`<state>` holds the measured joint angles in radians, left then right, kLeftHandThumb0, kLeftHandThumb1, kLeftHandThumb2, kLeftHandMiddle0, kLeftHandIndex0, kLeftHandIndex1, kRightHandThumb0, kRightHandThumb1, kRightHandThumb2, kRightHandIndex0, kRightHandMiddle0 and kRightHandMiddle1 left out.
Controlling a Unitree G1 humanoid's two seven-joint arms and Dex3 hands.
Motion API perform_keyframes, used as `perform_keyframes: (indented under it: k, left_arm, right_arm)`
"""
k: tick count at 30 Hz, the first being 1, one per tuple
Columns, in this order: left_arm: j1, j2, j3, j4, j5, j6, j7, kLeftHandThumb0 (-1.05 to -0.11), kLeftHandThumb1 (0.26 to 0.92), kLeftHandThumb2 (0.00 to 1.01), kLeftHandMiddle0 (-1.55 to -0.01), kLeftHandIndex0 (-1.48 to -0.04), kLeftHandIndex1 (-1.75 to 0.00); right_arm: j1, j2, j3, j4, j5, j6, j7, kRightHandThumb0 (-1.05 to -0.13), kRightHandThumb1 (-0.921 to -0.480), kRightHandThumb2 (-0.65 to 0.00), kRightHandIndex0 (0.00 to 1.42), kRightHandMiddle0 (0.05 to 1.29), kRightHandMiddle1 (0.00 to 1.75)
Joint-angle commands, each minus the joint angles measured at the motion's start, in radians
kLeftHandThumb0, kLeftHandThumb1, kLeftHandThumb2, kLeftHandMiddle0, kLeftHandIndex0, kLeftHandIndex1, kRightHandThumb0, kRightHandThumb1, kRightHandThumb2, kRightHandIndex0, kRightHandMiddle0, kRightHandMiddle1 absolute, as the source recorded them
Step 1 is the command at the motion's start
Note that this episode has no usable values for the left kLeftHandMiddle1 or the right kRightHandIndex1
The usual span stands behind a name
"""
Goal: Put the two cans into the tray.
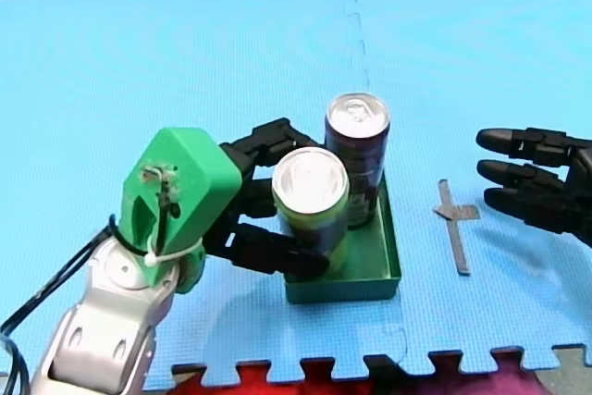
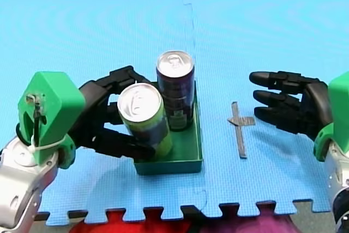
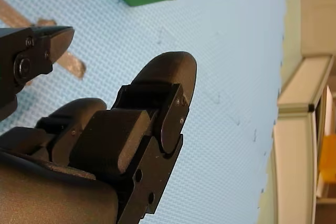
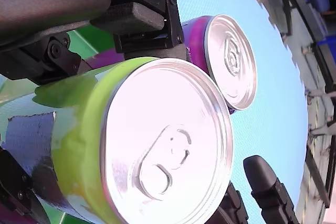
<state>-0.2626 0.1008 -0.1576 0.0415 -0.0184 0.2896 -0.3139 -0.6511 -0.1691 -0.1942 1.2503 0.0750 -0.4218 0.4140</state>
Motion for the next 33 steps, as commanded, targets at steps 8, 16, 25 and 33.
perform_keyframes:
  k: [8, 16, 25, 33]
  left_arm:
    - [-0.001, 0.005, -0.003, -0.026, 0.009, 0.02, 0.003, -0.292, 0.809, 0.01, -0.93, -0.53, -1.75]
    - [0.0, 0.02, -0.029, -0.058, 0.062, 0.06, 0.023, -0.288, 0.811, 0.01, -0.92, -0.53, -1.75]
    - [-0.006, 0.024, -0.039, -0.093, 0.068, 0.143, 0.017, -0.275, 0.81, 0.01, -0.92, -0.53, -1.75]
    - [-0.013, 0.023, -0.041, -0.09, 0.067, 0.171, 0.016, -0.262, 0.81, 0.01, -0.91, -0.53, -1.75]
  right_arm:
    - [0.005, -0.003, 0.0, -0.003, 0.001, -0.007, -0.005, -0.61, -0.816, -0.001, 0.67, 1.09, 0.01]
    - [0.009, 0.0, 0.0, -0.007, 0.002, -0.011, -0.008, -0.612, -0.819, -0.001, 0.67, 1.09, 0.01]
    - [0.013, 0.003, 0.0, -0.008, 0.003, -0.018, -0.008, -0.615, -0.817, 0.0, 0.68, 1.09, 0.01]
    - [0.014, 0.004, -0.001, -0.008, 0.004, -0.022, -0.005, -0.621, -0.815, 0.0, 0.68, 1.09, 0.0]
